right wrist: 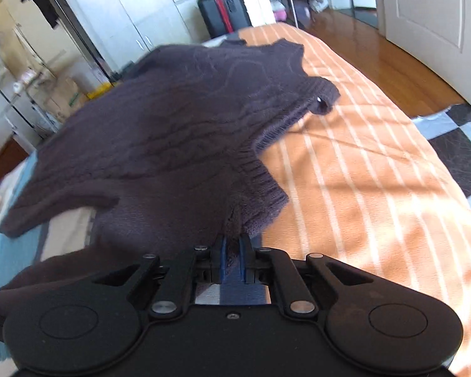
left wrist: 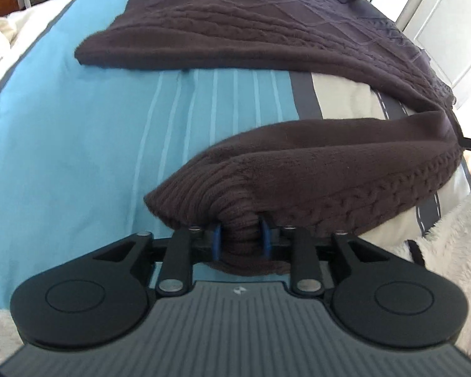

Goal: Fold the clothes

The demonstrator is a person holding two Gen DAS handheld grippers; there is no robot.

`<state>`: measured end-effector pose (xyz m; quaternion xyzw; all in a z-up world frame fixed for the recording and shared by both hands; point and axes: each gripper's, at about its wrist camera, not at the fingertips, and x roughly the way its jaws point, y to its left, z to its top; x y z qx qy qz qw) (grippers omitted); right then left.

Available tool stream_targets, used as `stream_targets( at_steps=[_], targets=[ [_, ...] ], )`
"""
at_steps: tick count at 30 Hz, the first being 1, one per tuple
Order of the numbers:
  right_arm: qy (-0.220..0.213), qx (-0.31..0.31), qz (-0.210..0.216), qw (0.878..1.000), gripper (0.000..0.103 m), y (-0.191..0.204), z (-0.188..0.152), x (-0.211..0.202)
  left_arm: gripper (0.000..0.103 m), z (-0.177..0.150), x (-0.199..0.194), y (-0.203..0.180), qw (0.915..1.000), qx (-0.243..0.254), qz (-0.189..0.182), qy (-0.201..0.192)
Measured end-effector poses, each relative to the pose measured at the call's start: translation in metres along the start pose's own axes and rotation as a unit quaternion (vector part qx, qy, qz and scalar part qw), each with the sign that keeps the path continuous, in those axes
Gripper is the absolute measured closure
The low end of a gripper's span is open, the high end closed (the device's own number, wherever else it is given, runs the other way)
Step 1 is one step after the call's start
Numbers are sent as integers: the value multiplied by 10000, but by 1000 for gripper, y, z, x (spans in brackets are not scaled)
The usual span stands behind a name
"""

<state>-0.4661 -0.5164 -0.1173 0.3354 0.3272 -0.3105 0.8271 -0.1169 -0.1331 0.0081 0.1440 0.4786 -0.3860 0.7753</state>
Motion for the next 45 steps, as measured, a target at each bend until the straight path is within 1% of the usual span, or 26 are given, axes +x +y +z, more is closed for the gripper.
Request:
stream_targets(
  at_steps=[2, 3, 4, 5, 6, 8, 10, 13, 14, 15, 16, 17, 18, 20, 22, 25, 27, 29, 31, 34, 36, 39, 40, 42, 45],
  targets=[
    [88, 92, -134, 9998, 89, 1, 1, -2, 68, 5, -13, 3, 9998, 42, 117, -153],
    [139, 140, -211, 9996, 85, 1, 2, -3, 67, 8, -20, 5, 9996, 62, 175, -229],
    [168, 96, -382, 9991, 79, 3, 1, -8, 61, 10, -27, 6, 9992, 83, 233, -306],
    [118, 3, -469, 9988, 78, 4, 0, -13, 57, 13, -34, 10, 9987, 49, 268, -442],
    [56, -96, -539, 9985, 76, 5, -1, -19, 56, 19, -38, 15, 9981, 17, 284, -549],
    [-107, -86, -424, 9990, 71, 7, 3, -30, 55, 33, -42, 24, 9971, -18, 305, -698],
    [-273, -59, -288, 9992, 70, 10, 9, -41, 54, 51, -34, 28, 9970, 3, 347, -687],
    [-414, 111, 146, 9990, 68, 25, 26, -47, 54, 81, -23, 23, 9967, 148, 292, -748],
    [-433, 114, 306, 9985, 67, 34, 35, -48, 53, 91, -19, 22, 9965, 198, 272, -769],
    [-449, 107, 465, 9979, 64, 43, 44, -50, 52, 101, -15, 20, 9962, 248, 252, -791],
    [-434, 48, 564, 9974, 60, 57, 53, -48, 48, 113, -9, 17, 9958, 292, 194, -850],
    [-417, -54, 621, 9972, 58, 73, 64, -45, 46, 126, -2, 16, 9956, 270, 104, -887],
    [-400, -161, 673, 9968, 56, 89, 74, -41, 45, 138, 5, 15, 9955, 237, 10, -918],
    [-339, -397, 746, 9958, 55, 127, 96, -27, 43, 163, 20, 17, 9956, 82, -161, -924],
    [-267, -407, 855, 9951, 51, 160, 116, -7, 43, 188, 39, 24, 9954, -187, -322, -881],
    [-143, -232, 1121, 9933, 50, 206, 145, 33, 42, 220, 72, 41, 9933, -577, -250, -968],
    [-43, -126, 1281, 9917, 50, 231, 159, 61, 42, 240, 96, 52, 9934, -717, -65, -897],
    [82, -32, 1418, 9899, 50, 247, 168, 92, 42, 263, 117, 57, 9950, -636, 28, -767],
    [89, 130, 1491, 9887, 50, 249, 177, 121, 42, 289, 136, 56, 9966, -435, 84, -698],
    [-62, 150, 1537, 9880, 50, 243, 189, 161, 39, 329, 161, 47, 9968, -84, 19, -794],
    [-35, -32, 1416, 9899, 50, 242, 197, 185, 38, 356, 183, 48, 9966, -114, -124, -811],
    [-38, -504, 1245, 9909, 50, 244, 195, 204, 37, 390, 217, 50, 9945, -411, -395, -878],
    [-38, -510, 1241, 9909, 50, 240, 192, 208, 37, 400, 230, 50, 9937, -504, -448, -895],
    [60, -398, 1319, 9905, 50, 232, 190, 223, 35, 422, 255, 47, 9934, -509, -592, -841],
    [185, -193, 1357, 9904, 50, 218, 193, 240, 27, 443, 287, 36, 9927, -146, -1041, -588]
  ],
)
